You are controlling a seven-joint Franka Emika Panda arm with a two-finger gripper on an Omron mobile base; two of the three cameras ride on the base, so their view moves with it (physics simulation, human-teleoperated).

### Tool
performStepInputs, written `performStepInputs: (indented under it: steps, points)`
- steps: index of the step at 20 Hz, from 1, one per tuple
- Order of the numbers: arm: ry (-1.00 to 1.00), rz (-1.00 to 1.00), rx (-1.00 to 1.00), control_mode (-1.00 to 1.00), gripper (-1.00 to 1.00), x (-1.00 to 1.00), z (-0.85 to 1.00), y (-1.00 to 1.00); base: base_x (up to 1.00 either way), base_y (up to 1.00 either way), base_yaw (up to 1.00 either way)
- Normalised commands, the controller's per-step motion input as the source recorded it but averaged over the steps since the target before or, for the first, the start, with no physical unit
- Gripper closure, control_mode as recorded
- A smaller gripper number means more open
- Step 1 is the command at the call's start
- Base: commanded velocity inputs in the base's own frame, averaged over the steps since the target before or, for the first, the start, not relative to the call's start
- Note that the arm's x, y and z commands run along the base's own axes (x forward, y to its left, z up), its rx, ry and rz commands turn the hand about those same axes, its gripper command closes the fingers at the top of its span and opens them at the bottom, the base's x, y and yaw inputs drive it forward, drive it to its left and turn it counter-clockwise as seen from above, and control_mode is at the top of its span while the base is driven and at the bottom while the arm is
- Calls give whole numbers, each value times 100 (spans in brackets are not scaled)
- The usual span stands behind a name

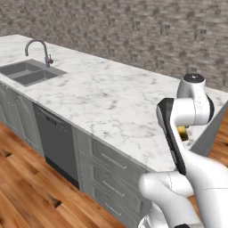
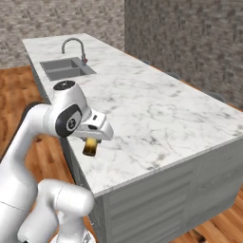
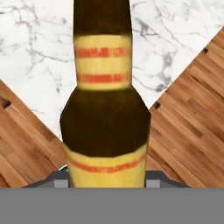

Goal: Pick the milk, beer from the counter and place them in the open cabinet.

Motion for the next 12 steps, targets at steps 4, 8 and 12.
performStepInputs:
  steps: [4,8,12]
  points:
    - [-17,-12,0,-100,100,-19,19,22,0,0,0]
    - [-25,-1,0,-100,100,-25,24,32,0,0,0]
    - [-31,0,0,-100,100,-11,2,23,0,0,0]
